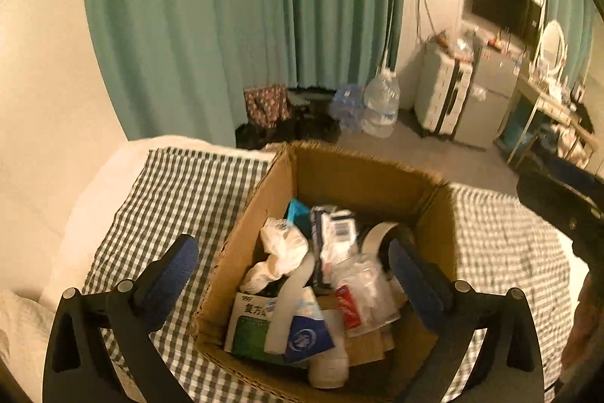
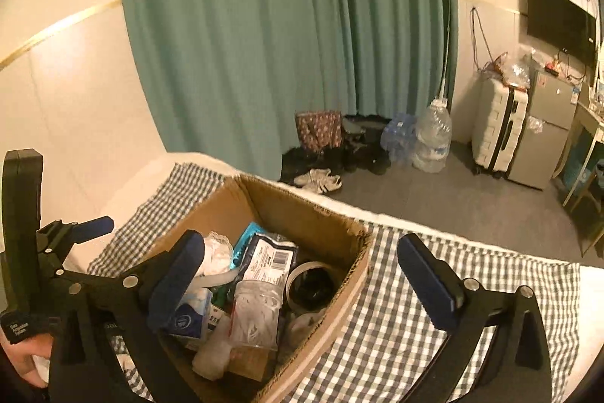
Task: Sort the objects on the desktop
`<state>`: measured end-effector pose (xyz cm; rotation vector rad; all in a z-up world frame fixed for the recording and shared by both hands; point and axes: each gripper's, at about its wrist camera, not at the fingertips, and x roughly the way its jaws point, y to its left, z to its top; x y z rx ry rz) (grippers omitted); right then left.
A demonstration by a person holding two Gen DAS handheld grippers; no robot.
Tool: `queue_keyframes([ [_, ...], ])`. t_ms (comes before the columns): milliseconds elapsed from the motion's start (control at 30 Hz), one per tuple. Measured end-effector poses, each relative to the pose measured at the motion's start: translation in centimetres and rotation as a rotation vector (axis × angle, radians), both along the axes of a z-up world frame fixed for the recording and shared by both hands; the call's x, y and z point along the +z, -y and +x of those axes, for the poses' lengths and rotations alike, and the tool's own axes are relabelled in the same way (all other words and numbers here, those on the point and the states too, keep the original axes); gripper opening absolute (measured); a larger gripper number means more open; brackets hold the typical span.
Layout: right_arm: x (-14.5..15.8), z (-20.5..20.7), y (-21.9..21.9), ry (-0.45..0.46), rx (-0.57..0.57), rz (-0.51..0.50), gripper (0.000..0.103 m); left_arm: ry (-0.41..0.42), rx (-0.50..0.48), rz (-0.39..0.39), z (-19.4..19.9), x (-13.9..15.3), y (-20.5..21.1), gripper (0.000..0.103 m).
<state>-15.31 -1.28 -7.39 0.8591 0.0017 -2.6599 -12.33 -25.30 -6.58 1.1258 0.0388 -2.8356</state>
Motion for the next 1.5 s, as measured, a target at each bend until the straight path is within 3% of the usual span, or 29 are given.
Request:
queue_keyframes([
  [133, 2.1, 2.2, -1.1, -0.07, -0.01, -0.013, 0.103, -0.047, 0.016, -0.042, 1.4, 1.9, -1.0, 0.103],
  [267, 4.0, 4.5, -2.3, -0.134, -0.026, -0.027, 0.103, -0.089, 0.006, -0.036, 2.9, 3.6, -1.8, 0.103],
  [533, 6.9, 7.7, -4.4, -0.176, -0.048, -0.006, 0.103, -0.14, -0.002, -0.028, 5.7, 6.4, -3.8, 0.103],
  [900, 10.0, 12.9, -9.2, -0.24, -0.141, 0.033, 0.103, -0.212, -0.078, -0.012, 9.0, 10.3, -10.1, 0.103],
  [1200, 11.1, 16.5, -14.6, -0.24, -0.223, 0.039, 0.103, -0.267, -0.16, -0.014, 11.0, 12.2, -16.1, 0.103],
  [1500, 10.7, 19.5, -20.7, -0.254, -0.348, 0.031, 0.103, -0.284, -0.255, -0.01, 11.5, 11.6, -22.0, 0.103],
])
